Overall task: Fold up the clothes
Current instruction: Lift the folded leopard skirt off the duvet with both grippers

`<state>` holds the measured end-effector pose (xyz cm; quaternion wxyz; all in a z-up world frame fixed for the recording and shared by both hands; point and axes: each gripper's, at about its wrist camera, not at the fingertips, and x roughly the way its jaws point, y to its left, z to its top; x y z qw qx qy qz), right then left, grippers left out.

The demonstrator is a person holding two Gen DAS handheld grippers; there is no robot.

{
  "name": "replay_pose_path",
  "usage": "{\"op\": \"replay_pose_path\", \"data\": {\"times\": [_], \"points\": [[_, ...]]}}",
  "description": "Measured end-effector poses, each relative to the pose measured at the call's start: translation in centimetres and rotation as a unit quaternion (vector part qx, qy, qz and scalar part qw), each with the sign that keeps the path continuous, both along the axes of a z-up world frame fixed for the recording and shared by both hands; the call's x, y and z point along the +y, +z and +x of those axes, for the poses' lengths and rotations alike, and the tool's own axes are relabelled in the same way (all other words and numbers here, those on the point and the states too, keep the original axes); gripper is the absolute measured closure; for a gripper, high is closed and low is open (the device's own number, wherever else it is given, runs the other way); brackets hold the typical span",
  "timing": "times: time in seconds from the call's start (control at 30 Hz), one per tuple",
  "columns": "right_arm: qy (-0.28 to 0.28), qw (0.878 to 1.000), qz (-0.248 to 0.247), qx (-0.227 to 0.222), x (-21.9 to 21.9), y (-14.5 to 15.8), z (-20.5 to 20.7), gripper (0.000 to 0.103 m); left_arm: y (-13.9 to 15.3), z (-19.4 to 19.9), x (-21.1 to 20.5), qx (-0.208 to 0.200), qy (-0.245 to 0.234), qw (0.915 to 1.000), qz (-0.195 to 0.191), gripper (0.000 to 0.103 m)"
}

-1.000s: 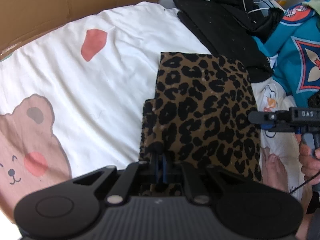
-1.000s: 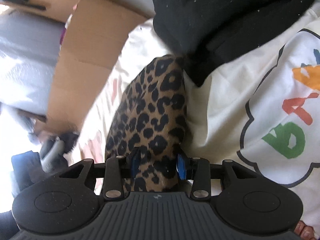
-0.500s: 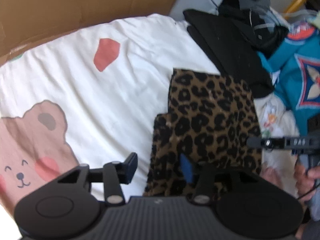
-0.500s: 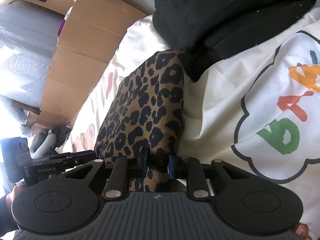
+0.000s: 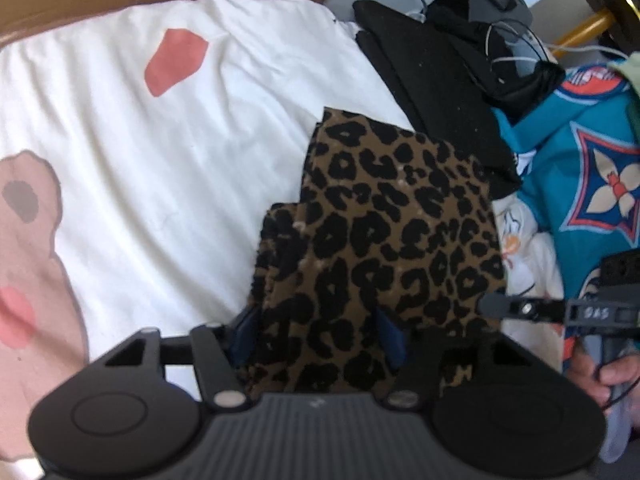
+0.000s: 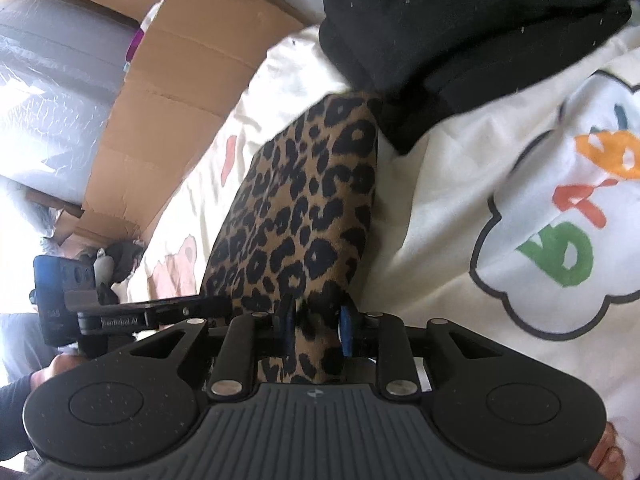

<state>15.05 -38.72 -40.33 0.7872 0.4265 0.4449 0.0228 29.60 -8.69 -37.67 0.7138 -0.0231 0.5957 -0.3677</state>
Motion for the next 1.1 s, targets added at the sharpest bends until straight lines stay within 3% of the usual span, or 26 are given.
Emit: {"op": "replay_pose_path", "data": {"times": [0.1,0.23,0.47,0.6,0.63,0.7,0.73,0.83,0.97,1.1], "points": [[0.006,1.0,0.006,0.01,0.1,-0.7,0.0,0.078,0.1,0.0,0.0,0.003,-0.002,1.0,-0.008,0.046],[-0.006,0.999,0.046,0.009,-0.5,-1.9,0.0,0.066,0.2,0.3,0.3,0.007,-0.001,0.9999,-0.013,0.046],[-0.027,0.999,0.046,-0.005,-1.2,-2.1,0.5,0.065,0.5,0.4,-0.1,-0.009,-0.01,0.9999,-0.008,0.038],[-0.03,0.998,0.057,-0.01,-1.3,-2.7,0.9,0.065,0.0,0.9,-0.1,-0.009,0.01,0.9998,-0.016,0.032],[-0.027,0.998,0.058,-0.01,-1.2,-2.8,1.0,0.07,-0.2,1.1,-0.1,-0.008,0.016,0.9997,-0.019,0.031],[-0.021,0.998,0.054,-0.012,-0.9,-2.5,1.3,0.086,-0.2,1.4,-0.1,-0.001,0.024,0.9995,-0.022,0.04],[-0.015,0.999,0.049,-0.016,-0.9,-2.2,1.3,0.096,-0.2,1.5,-0.1,0.002,0.028,0.9993,-0.024,0.05],[-0.008,0.999,0.047,-0.021,-1.3,-1.1,1.2,0.098,0.1,1.6,-0.1,0.012,0.034,0.9989,-0.028,0.057],[-0.012,0.999,0.037,-0.029,-2.2,0.2,0.9,0.098,0.4,1.7,0.2,0.027,0.045,0.9977,-0.043,0.073],[-0.022,0.999,0.03,-0.033,-3.4,0.6,0.3,0.098,0.6,1.5,-0.3,0.025,0.035,0.9981,-0.044,0.074]]}}
